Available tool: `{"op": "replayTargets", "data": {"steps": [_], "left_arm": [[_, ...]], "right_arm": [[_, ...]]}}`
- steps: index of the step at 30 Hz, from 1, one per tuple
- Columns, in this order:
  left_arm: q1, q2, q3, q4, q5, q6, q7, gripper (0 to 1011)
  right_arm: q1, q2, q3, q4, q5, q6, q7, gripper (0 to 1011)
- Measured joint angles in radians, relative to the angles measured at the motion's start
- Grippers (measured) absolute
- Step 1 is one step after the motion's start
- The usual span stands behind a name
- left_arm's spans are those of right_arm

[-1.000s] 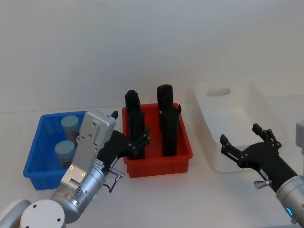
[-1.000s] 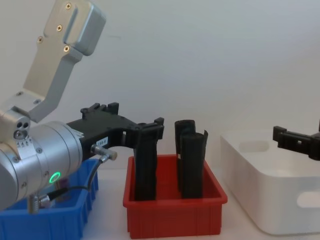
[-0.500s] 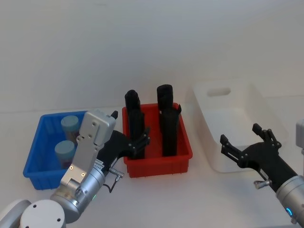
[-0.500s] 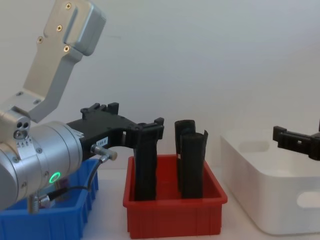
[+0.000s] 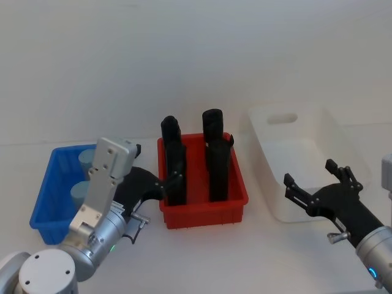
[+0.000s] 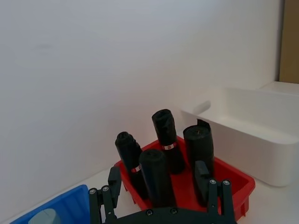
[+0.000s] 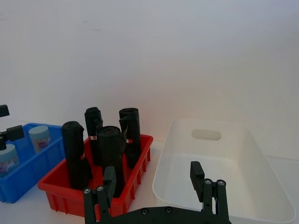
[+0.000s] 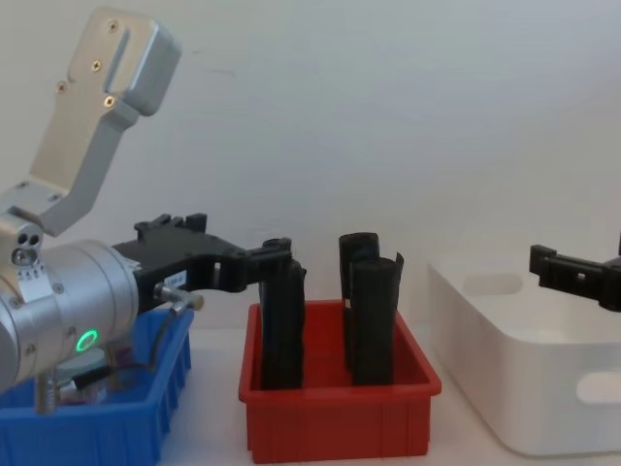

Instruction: Pick the cotton swabs from the blue box and place them into the white box.

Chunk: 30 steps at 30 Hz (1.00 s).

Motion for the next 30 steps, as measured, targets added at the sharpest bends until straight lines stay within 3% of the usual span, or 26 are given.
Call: {"op": "replayTargets", "data": {"steps": [15, 30], "left_arm": [[-0.045, 0.008, -0.061, 0.095, -0.085, 0.101, 0.034, 1003], [-0.085, 0.021, -0.112, 0.194, -0.115, 0.180, 0.058, 1003]], "right_arm": [[0.000, 0.000, 0.000, 0.000, 0.000, 0.000, 0.000, 1002], [0.000, 0.000, 0.000, 0.000, 0.000, 0.000, 0.000, 1001]]}}
